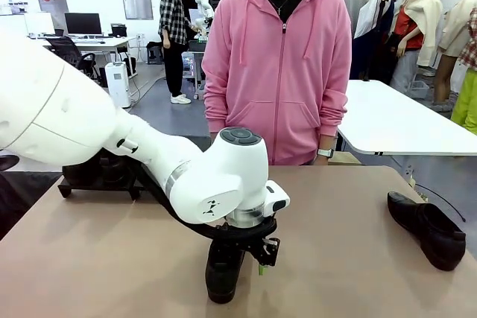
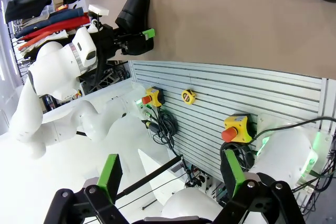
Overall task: Organize the shoes by placing them on the stand.
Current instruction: Place the Shoe from the middle of the table onto the Shoes Stand.
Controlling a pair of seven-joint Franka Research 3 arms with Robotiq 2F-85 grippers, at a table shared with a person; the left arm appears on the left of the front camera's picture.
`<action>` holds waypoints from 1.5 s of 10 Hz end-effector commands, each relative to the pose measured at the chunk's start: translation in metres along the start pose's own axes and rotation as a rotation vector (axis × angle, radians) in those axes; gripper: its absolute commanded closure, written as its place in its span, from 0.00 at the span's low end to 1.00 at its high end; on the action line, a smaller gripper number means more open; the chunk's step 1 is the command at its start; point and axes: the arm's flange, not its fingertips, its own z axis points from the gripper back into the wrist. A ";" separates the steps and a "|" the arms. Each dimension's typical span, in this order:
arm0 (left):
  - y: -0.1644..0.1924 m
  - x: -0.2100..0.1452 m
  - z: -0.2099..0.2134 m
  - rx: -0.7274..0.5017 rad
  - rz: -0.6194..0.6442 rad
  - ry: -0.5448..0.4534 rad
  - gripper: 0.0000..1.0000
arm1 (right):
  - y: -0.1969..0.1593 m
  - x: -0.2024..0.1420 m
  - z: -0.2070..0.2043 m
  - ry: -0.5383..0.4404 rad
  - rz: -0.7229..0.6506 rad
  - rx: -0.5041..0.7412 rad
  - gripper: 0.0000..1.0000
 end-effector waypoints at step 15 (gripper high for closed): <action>0.213 -0.115 0.215 0.073 0.195 -0.240 1.00 | -0.002 -0.001 0.004 0.011 0.027 -0.006 0.00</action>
